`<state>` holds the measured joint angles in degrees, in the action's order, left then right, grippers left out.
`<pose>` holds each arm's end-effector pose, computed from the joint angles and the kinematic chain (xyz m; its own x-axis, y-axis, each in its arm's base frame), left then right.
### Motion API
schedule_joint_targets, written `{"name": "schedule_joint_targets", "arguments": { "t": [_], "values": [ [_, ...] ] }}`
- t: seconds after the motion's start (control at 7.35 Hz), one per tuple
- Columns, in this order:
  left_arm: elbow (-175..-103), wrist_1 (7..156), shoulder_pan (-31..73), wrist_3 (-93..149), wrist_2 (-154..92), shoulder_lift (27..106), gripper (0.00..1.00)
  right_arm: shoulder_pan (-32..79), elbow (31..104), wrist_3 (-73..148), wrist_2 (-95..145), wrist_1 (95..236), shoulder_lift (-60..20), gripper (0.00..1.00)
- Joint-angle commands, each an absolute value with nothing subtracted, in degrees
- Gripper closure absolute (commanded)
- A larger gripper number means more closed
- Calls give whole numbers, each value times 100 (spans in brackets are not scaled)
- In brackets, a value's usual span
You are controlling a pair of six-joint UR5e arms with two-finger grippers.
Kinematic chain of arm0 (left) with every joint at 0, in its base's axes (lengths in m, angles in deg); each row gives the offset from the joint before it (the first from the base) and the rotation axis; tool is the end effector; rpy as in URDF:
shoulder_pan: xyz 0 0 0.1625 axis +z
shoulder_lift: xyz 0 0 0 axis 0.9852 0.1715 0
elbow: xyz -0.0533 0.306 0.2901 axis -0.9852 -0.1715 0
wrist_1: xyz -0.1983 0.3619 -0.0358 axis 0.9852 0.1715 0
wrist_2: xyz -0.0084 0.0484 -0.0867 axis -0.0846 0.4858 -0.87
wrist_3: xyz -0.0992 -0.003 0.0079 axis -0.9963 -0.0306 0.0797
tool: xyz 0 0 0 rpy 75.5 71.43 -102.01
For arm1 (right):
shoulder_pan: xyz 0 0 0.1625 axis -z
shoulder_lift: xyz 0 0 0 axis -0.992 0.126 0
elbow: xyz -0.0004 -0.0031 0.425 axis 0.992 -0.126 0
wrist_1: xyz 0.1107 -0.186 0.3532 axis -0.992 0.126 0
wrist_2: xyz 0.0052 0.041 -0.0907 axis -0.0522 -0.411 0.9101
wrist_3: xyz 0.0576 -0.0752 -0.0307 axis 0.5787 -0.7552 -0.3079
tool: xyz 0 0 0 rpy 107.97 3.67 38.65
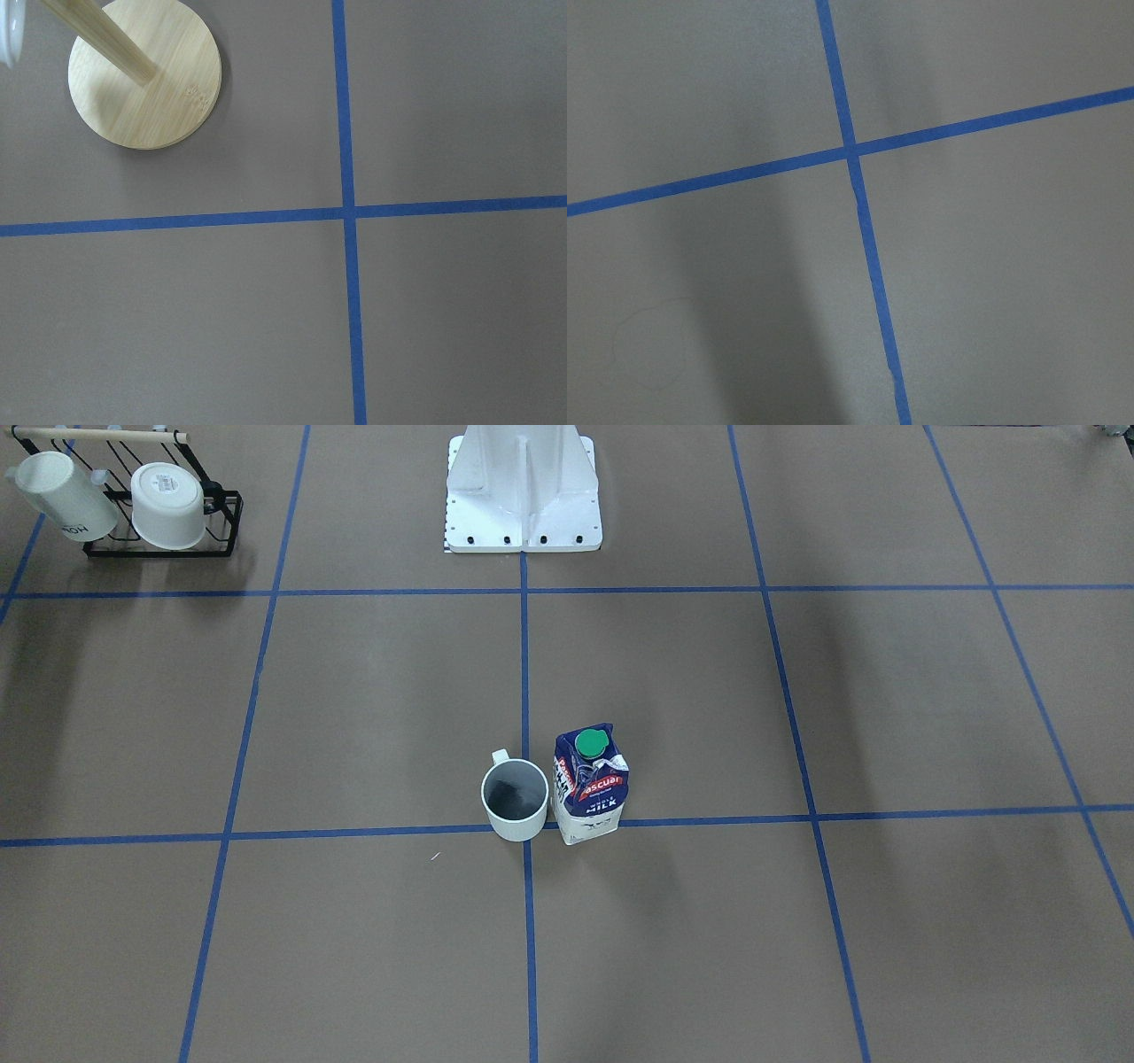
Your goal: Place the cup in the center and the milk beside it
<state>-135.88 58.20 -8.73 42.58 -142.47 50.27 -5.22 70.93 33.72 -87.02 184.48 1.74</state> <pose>-0.0548 -0.5223 0.6463 0.7284 0.0578 -0.6827 -0.0176 0.9977 0.0657 0.0459 -0.4816 0.6252 0.6968 0.2089 0.6861 -0.1237 0.9773 -0.1719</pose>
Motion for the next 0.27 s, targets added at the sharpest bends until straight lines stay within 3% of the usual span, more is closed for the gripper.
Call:
{"name": "schedule_joint_targets", "arguments": {
  "t": [0.0, 0.14],
  "values": [
    [-13599, 5821, -873, 4258, -14246, 5030, 2, -522, 7106, 3372, -8692, 18450, 165, 0],
    [-13599, 5821, -873, 4258, -14246, 5030, 2, -522, 7080, 3372, -8692, 18450, 156, 0]
  ]
}}
